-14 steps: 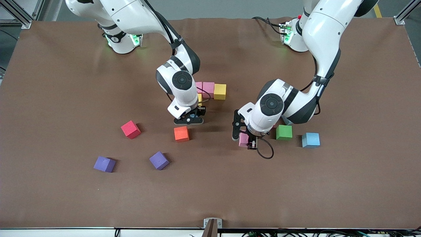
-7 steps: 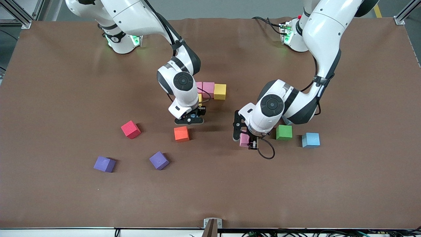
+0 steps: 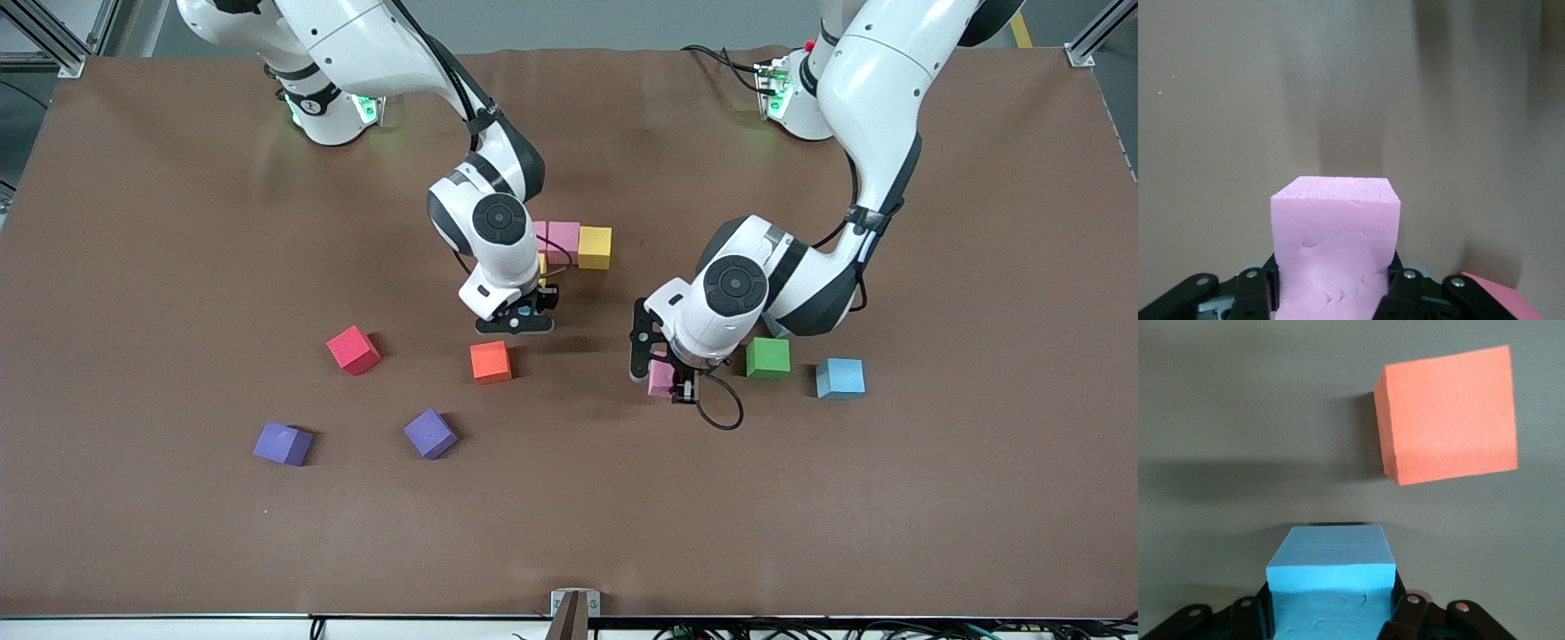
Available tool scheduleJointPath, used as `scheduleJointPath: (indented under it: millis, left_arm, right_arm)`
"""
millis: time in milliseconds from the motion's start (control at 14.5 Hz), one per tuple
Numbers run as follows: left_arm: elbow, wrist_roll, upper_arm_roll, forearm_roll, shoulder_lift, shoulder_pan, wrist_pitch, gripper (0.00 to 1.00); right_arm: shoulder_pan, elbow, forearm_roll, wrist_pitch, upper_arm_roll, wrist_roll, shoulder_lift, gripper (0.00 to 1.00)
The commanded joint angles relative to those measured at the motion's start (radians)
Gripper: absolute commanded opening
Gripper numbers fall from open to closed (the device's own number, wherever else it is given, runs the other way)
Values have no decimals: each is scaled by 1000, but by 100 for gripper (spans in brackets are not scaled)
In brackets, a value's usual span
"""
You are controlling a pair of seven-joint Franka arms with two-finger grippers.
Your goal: Arrange 11 blocks into digit 3
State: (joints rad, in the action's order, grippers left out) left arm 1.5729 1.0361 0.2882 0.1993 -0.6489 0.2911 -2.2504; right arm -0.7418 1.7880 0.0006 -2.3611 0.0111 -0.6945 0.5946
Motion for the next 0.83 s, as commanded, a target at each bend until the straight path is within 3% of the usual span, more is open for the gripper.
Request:
scheduleJointPath:
  millis: [0,759]
  left_arm:
    - [-5,-8,-1,0,-2,2,12,21]
    - [-5,-8,-1,0,-3,0,12,21]
  right_arm:
    - [-14,-2,19,-6,6,-2,10,14]
    - [-24,11,19,-15,6,-14,10,14]
